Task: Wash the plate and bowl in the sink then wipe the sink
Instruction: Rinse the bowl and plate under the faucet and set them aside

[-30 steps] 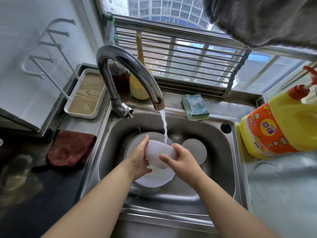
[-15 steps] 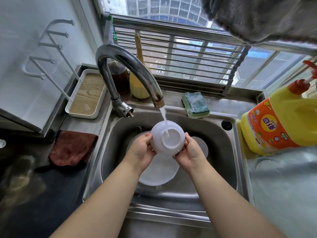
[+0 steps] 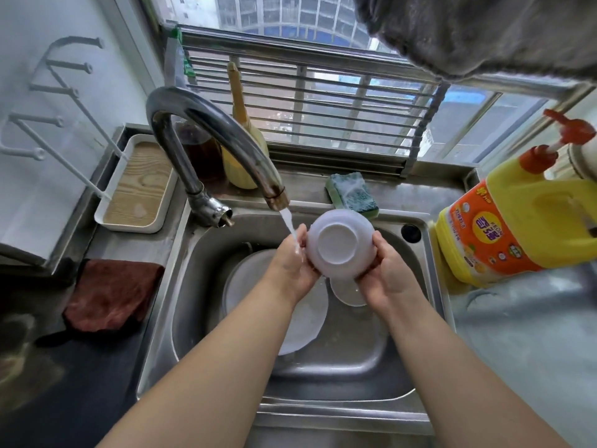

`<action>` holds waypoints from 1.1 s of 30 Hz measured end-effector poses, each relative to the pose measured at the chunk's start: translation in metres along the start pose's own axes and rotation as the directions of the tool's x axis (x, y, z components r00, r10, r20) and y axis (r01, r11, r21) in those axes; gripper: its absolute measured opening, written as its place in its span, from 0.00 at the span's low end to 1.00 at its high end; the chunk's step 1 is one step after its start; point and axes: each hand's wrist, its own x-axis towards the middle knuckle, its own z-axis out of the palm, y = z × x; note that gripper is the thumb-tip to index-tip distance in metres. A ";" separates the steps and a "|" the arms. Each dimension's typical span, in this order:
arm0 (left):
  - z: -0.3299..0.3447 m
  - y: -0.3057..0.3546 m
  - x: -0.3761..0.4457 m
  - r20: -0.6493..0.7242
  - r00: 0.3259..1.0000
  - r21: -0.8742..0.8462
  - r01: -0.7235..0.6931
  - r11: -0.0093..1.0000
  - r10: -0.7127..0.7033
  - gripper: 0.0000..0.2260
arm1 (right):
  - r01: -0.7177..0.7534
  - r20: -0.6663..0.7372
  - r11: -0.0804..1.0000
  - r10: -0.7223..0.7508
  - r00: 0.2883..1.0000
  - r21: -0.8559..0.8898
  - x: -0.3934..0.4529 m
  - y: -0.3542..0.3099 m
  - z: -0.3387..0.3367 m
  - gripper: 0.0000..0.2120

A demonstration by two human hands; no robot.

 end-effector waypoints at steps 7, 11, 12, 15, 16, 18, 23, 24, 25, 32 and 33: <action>0.010 0.006 0.010 -0.048 0.999 0.017 -0.010 1.000 0.011 0.18 | 0.102 0.037 0.995 -0.102 0.994 -0.008 -0.002 -0.001 -0.002 0.16; -0.001 0.010 0.008 -0.174 0.976 0.079 -0.121 0.989 0.134 0.14 | 0.055 0.058 0.998 -0.056 0.997 0.025 -0.001 0.017 0.010 0.18; -0.009 0.011 0.006 -0.198 0.962 0.100 -0.172 0.980 0.189 0.13 | 0.033 0.065 0.999 -0.034 0.997 0.021 0.001 0.023 0.015 0.20; -0.037 0.015 -0.004 -0.197 0.933 0.159 -0.274 0.948 0.302 0.15 | -0.040 0.075 0.999 0.041 0.996 -0.006 0.006 0.042 0.032 0.25; -0.045 0.017 -0.009 -0.179 0.928 0.170 -0.299 0.939 0.328 0.16 | -0.070 0.077 0.997 0.071 0.995 -0.009 0.006 0.046 0.038 0.25; -0.061 0.022 -0.017 -0.148 0.919 0.198 -0.334 0.922 0.364 0.18 | -0.165 0.079 0.986 0.166 0.983 -0.012 0.006 0.053 0.049 0.25; -0.093 0.036 -0.032 -0.231 0.895 0.095 -0.368 0.925 0.380 0.17 | -0.332 0.127 0.937 0.318 0.940 0.113 0.004 0.062 0.073 0.23; -0.098 0.039 -0.035 -0.246 0.894 0.062 -0.370 0.927 0.374 0.16 | -0.340 0.114 0.932 0.327 0.938 0.127 0.005 0.063 0.076 0.21; -0.103 0.040 -0.038 -0.250 0.897 0.036 -0.368 0.929 0.365 0.16 | -0.347 0.098 0.928 0.336 0.937 0.133 0.005 0.064 0.081 0.21; -0.131 0.036 -0.054 -0.283 0.903 -0.094 -0.361 0.928 0.323 0.15 | -0.219 -0.003 0.976 0.219 0.976 0.012 0.006 0.063 0.101 0.20; -0.131 0.034 -0.054 -0.283 0.908 -0.095 -0.346 0.933 0.308 0.15 | -0.174 -0.011 0.980 0.174 0.985 -0.097 0.005 0.062 0.099 0.19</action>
